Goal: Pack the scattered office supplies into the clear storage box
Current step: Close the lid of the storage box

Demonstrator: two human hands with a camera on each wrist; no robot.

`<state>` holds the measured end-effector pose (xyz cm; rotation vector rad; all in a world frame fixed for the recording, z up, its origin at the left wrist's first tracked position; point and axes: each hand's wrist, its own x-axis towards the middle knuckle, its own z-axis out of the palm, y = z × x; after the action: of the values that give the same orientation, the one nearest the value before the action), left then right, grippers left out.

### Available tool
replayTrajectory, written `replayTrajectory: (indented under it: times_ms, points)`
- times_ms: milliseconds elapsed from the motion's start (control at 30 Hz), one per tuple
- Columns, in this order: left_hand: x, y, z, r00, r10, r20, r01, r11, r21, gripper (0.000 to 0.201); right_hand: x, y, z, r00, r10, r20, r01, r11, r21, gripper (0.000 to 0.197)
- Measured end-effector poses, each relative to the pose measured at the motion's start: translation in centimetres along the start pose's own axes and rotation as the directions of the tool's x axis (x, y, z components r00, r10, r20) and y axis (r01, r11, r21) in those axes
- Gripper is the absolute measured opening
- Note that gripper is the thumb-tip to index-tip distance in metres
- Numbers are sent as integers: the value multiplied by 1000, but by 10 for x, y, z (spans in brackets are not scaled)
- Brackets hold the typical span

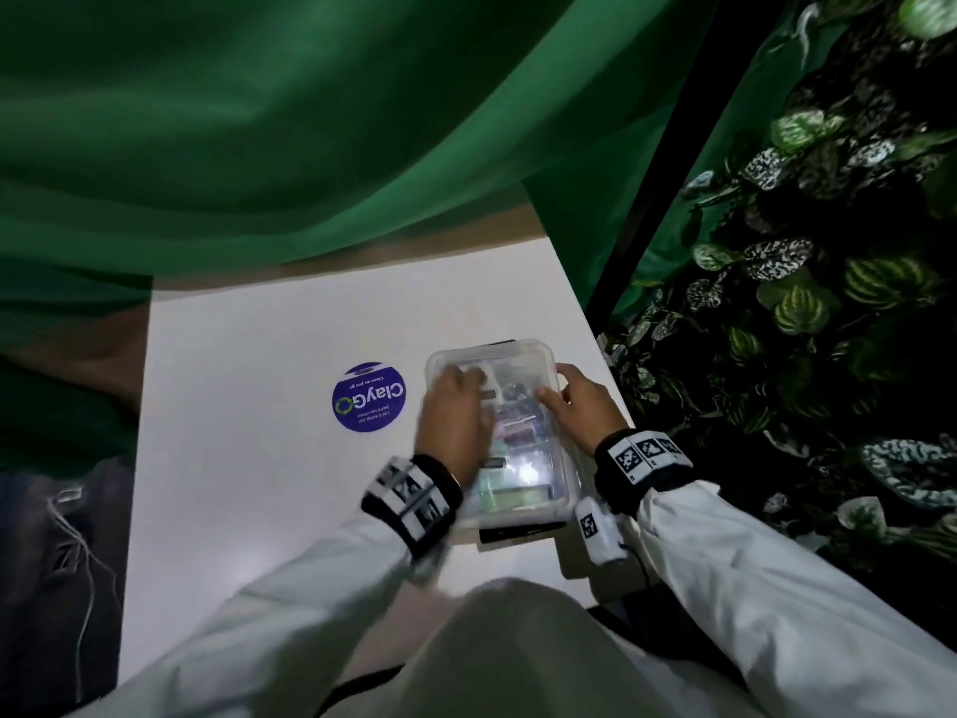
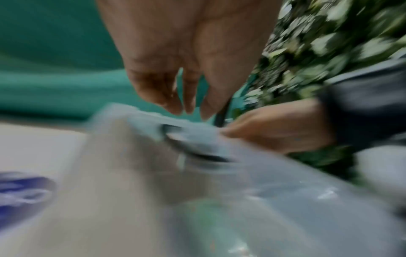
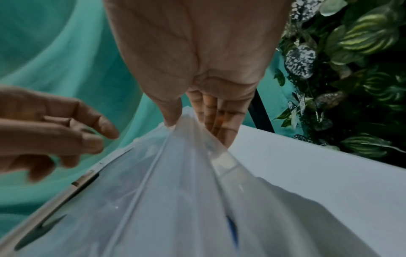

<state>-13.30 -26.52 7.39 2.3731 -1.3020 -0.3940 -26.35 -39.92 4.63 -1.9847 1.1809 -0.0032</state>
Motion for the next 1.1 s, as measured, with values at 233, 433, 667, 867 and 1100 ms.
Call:
replayTrajectory:
  times_ms: [233, 433, 667, 867, 1100]
  points:
    - [33, -58, 4, 966, -210, 150, 223, 972, -71, 59, 10, -2, 1, 998, 59, 11, -58, 992, -114, 43]
    - [81, -56, -12, 889, -218, 403, 154, 970, 187, 72, 7, -5, 1, 999, 34, 11, -31, 971, -238, 45]
    - [116, -18, 16, 842, -135, 522, 60, 986, 158, 70, -25, 2, 2, 972, 111, 208, -90, 990, -105, 67]
    - [117, -25, 13, 873, -224, 432, 120, 959, 255, 87, -91, 36, 6, 818, 281, 502, -446, 861, 245, 80]
    - [107, -28, 5, 904, -254, 344, 250, 966, 57, 83, -71, 39, 11, 884, 284, 372, -447, 749, 489, 77]
